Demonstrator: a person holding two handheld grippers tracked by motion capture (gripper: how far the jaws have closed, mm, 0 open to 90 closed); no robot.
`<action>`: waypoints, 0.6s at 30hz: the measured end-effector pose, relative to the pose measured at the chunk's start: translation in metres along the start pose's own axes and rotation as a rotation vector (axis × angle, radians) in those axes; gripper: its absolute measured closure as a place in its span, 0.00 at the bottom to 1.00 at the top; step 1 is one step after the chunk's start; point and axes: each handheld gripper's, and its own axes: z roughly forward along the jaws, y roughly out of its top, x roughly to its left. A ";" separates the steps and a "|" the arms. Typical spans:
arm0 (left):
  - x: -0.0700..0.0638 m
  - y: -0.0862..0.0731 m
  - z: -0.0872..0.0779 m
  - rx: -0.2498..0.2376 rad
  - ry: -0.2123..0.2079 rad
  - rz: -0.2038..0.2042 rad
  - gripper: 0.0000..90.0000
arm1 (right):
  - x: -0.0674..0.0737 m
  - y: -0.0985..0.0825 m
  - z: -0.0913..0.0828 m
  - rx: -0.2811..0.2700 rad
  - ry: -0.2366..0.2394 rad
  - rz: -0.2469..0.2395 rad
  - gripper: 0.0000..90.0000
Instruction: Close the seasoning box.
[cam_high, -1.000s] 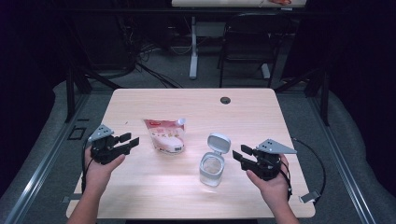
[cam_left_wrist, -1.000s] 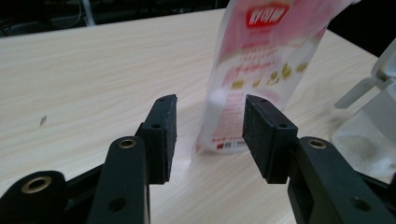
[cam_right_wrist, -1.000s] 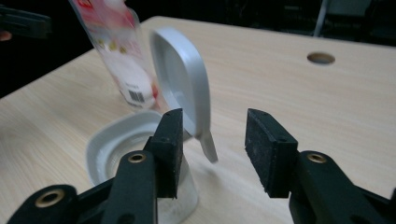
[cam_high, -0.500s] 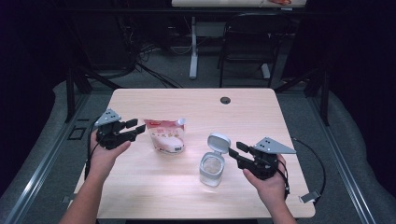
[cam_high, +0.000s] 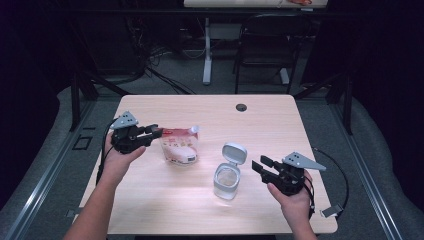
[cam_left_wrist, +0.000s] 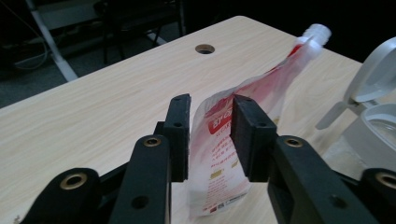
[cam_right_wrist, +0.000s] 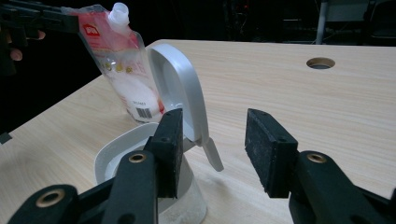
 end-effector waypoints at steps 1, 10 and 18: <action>0.000 0.000 -0.001 0.002 -0.006 0.008 0.81 | -0.001 -0.001 -0.001 0.004 -0.004 0.003 0.63; -0.009 -0.001 -0.009 0.036 -0.023 0.076 0.99 | -0.007 -0.007 0.001 0.005 -0.006 0.042 0.63; -0.022 0.000 -0.006 0.022 -0.080 0.099 0.94 | -0.010 -0.012 0.002 0.016 -0.007 0.061 0.63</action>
